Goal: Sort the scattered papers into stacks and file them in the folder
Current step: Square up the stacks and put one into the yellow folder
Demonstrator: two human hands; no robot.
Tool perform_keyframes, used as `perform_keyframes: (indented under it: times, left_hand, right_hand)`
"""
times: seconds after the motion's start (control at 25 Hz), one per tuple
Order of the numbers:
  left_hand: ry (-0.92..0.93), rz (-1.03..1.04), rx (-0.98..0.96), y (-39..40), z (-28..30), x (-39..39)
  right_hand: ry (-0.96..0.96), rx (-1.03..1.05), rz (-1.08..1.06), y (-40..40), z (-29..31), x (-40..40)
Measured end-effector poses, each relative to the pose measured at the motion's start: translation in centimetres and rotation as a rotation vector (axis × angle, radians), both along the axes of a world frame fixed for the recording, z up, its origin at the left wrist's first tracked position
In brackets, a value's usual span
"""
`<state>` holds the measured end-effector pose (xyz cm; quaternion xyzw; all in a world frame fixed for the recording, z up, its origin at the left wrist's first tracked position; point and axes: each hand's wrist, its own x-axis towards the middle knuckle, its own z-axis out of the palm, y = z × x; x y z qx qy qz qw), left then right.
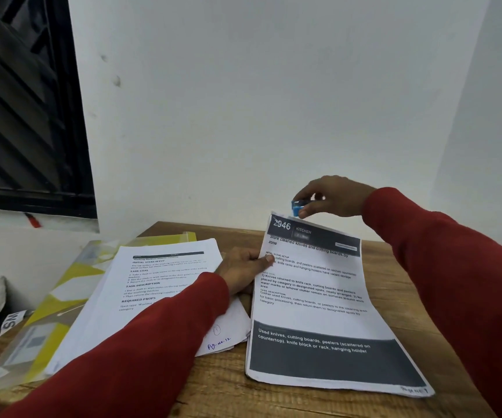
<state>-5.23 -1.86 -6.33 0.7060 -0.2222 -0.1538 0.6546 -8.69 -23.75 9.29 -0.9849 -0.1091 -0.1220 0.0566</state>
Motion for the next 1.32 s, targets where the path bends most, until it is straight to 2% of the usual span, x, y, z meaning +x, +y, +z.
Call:
perform_keyframes:
  times: [0.12,0.36,0.56,0.64,0.72,0.84,0.96,1.12,1.32]
  left_hand:
    - [0.024,0.007,-0.012,0.0,0.0,0.0]
    - [0.009,0.0,-0.054,-0.1,-0.2,0.3]
    - [0.034,-0.006,-0.085,-0.2,0.1,0.1]
    - [0.04,0.043,-0.099,0.0,0.1,0.1]
    - [0.007,0.106,-0.124,0.0,0.0,0.4]
    - [-0.032,0.21,-0.192,0.0,0.1,1.0]
    - [0.008,0.276,-0.252,0.4,0.8,1.3]
    - [0.111,0.251,-0.238,2.4,4.0,1.1]
    - [0.032,0.337,-0.089,9.4,7.8,2.5]
  right_hand:
    - [-0.089,0.379,-0.064,-3.4,-2.1,-1.2]
    - [-0.288,0.954,-0.223,-6.7,-9.0,-2.3]
    - [-0.258,1.25,-0.323,-7.3,-10.1,-1.9]
    - [-0.248,1.236,-0.388,-8.0,-10.7,-1.6]
    - [-0.2,1.127,-0.468,-9.1,-11.9,-1.5]
    - [-0.119,0.846,-0.565,-10.2,-13.7,-1.7]
    - [-0.052,0.576,-0.562,-9.8,-14.2,-1.9]
    - [-0.012,0.465,-0.53,-10.1,-14.4,-2.2]
    - [0.059,0.397,-0.527,-10.7,-14.0,-2.7]
